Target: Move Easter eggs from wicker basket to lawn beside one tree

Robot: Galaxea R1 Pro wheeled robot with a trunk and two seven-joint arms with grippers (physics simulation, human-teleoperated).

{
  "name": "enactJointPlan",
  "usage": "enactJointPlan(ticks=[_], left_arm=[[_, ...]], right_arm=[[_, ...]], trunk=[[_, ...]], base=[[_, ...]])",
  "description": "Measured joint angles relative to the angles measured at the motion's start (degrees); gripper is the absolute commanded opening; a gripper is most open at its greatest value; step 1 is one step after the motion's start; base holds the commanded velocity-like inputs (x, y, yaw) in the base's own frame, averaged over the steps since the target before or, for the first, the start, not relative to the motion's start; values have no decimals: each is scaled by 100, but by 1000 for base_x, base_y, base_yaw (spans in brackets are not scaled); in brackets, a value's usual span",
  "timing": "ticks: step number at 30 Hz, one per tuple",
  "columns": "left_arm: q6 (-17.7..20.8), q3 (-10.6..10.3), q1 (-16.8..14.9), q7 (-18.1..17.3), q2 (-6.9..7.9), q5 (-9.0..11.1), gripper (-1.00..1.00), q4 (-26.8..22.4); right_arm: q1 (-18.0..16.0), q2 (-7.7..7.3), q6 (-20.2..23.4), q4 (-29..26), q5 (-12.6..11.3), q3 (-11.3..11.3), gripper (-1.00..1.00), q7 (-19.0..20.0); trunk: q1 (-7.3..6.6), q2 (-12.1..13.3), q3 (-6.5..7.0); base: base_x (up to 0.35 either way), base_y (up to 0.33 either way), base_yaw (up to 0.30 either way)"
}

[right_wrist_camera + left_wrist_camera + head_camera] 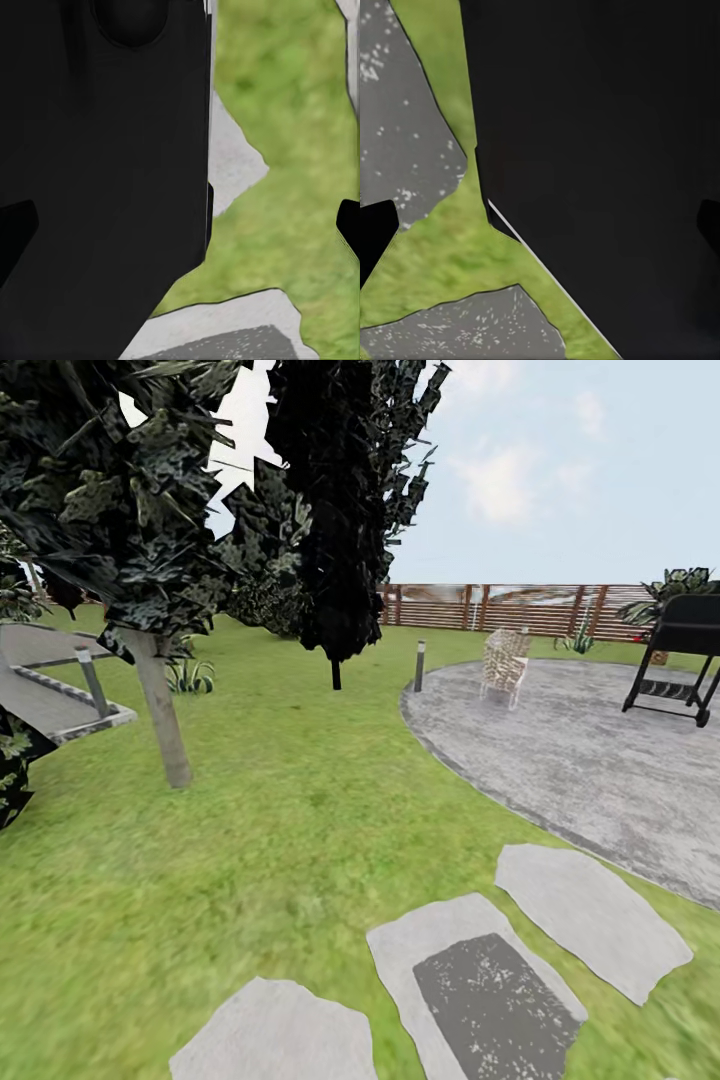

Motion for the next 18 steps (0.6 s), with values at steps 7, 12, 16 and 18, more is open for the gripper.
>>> enactJointPlan(ticks=[7,12,16,18], left_arm=[[0,0,0,0,-4,0,100,0],[0,0,0,0,-2,0,100,0],[0,0,0,0,-3,0,100,0],[0,0,0,0,-4,0,100,0]], right_arm=[[0,0,0,0,0,0,100,0],[0,0,0,-1,0,0,100,0],[0,0,0,-1,1,0,100,0],[0,-2,0,0,5,5,100,2]], trunk=[[0,0,0],[0,0,0],[0,0,0],[0,0,0]], base=[[282,0,0],[282,0,0],[282,0,0],[282,0,0]])
